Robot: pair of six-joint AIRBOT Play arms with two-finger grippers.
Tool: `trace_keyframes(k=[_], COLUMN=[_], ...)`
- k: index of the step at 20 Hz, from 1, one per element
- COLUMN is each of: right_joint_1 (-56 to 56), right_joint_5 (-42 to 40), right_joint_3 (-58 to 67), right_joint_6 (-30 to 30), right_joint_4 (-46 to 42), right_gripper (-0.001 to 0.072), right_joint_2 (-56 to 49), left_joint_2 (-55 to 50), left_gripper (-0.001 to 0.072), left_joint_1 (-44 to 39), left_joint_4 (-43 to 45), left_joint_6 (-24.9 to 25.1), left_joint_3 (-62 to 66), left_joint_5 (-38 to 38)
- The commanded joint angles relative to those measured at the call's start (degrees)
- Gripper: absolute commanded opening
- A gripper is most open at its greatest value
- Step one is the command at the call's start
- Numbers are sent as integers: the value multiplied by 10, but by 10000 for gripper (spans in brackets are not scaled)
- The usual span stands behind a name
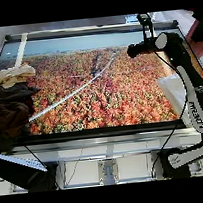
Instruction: Fold the shirts.
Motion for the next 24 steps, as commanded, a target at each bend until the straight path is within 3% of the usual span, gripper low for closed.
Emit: trace_keyframes(k=[1,4,6,7,10,13,17,20,21,22,23,24], right_joint_1=[0,0,-1,-1,-1,-1,-1,-11,-17,-28,-41,-55], right_joint_5=[-1,-16,-17,-16,-1,31,91,132,152,171,192,209], right_joint_3=[0,6,27,40,85,121,136,136,133,127,118,102], right_joint_6=[0,0,0,0,1,43,93,93,93,92,88,78], right_joint_4=[31,38,37,30,-38,-148,-301,-319,-297,-253,-193,-127], right_gripper=[487,480,286,224,223,224,224,225,234,304,349,353], right_joint_2=[0,1,1,1,1,1,1,1,1,0,-1,-3], left_joint_2=[-3,23,54,68,76,72,18,-36,-41,-41,-41,-40], left_gripper=[11,10,10,10,10,10,10,12,42,293,590,714], left_joint_1=[-2,-36,-88,-124,-261,-416,-609,-701,-718,-725,-723,-717], left_joint_4=[-150,-308,-367,-379,-376,-362,-286,-276,-252,-208,-153,-65], left_joint_6=[59,99,129,148,174,213,216,216,216,215,207,171], left_joint_3=[34,105,121,121,109,56,32,32,35,49,81,129], left_joint_5=[-16,3,4,-5,-20,14,57,92,120,138,138,130])
